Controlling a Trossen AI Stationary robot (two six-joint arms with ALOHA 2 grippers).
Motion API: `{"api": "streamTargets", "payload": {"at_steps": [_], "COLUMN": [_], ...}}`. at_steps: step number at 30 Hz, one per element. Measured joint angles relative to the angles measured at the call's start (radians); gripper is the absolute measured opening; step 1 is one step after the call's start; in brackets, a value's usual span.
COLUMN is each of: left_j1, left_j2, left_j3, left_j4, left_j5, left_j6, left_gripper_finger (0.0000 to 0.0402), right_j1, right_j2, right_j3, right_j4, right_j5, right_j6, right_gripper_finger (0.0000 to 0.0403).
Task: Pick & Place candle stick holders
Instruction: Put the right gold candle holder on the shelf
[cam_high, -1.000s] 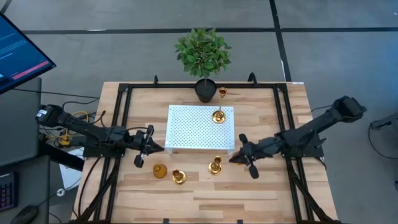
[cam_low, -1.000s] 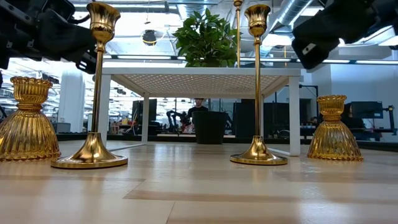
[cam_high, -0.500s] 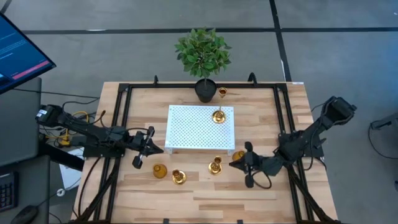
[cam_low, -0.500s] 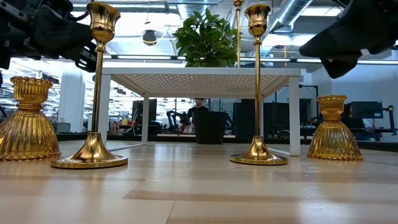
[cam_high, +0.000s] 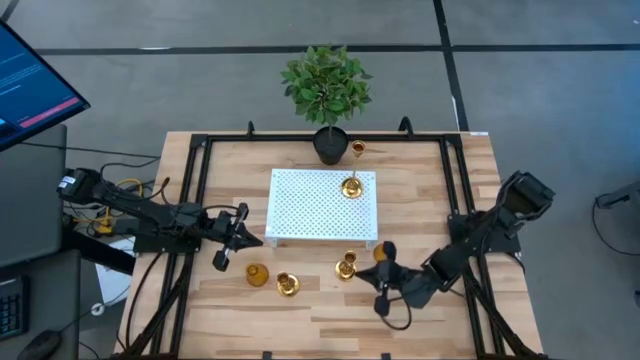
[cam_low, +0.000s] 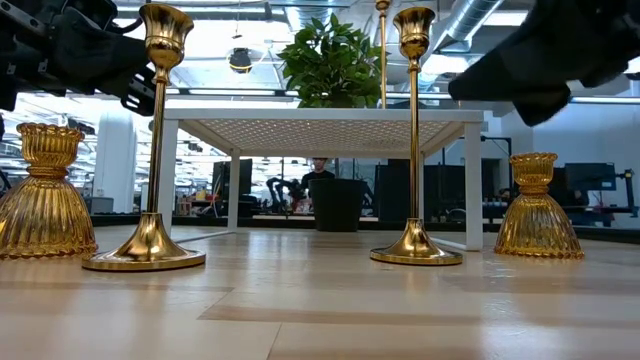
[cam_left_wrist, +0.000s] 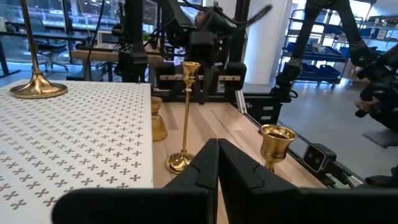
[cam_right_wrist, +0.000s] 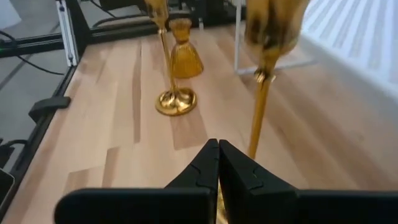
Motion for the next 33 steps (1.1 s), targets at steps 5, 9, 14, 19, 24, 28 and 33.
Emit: {"api": "streamTargets", "payload": {"at_steps": [5, 9, 14, 19, 24, 28, 33], "left_j1": [0.0, 0.0, 0.0, 0.0, 0.0, 0.0, 0.0], "left_j2": [0.0, 0.0, 0.0, 0.0, 0.0, 0.0, 0.0], "left_j3": [0.0, 0.0, 0.0, 0.0, 0.0, 0.0, 0.0], "left_j4": [-0.001, -0.001, -0.001, -0.001, -0.001, -0.001, -0.001], "left_j5": [0.0, 0.0, 0.0, 0.0, 0.0, 0.0, 0.0], "left_j6": [0.0, 0.0, 0.0, 0.0, 0.0, 0.0, 0.0], "left_gripper_finger": [0.0008, 0.0008, 0.0008, 0.0008, 0.0008, 0.0008, 0.0008], "right_j1": [-0.001, -0.002, -0.004, -0.023, -0.052, -0.07, -0.083], "right_j2": [0.057, 0.084, 0.112, 0.109, 0.109, 0.109, 0.109], "right_j3": [0.008, 0.015, 0.032, 0.039, 0.038, 0.038, 0.039], "right_j4": [-0.015, -0.006, -0.029, -0.013, -0.011, -0.011, -0.011], "right_j5": [0.0, 0.021, -0.019, -0.102, -0.189, -0.21, -0.218], "right_j6": [0.112, 0.152, 0.177, 0.168, 0.192, 0.273, 0.302], "right_gripper_finger": [0.0, 0.0, 0.0, 0.0, 0.0, 0.0, 0.0]}}
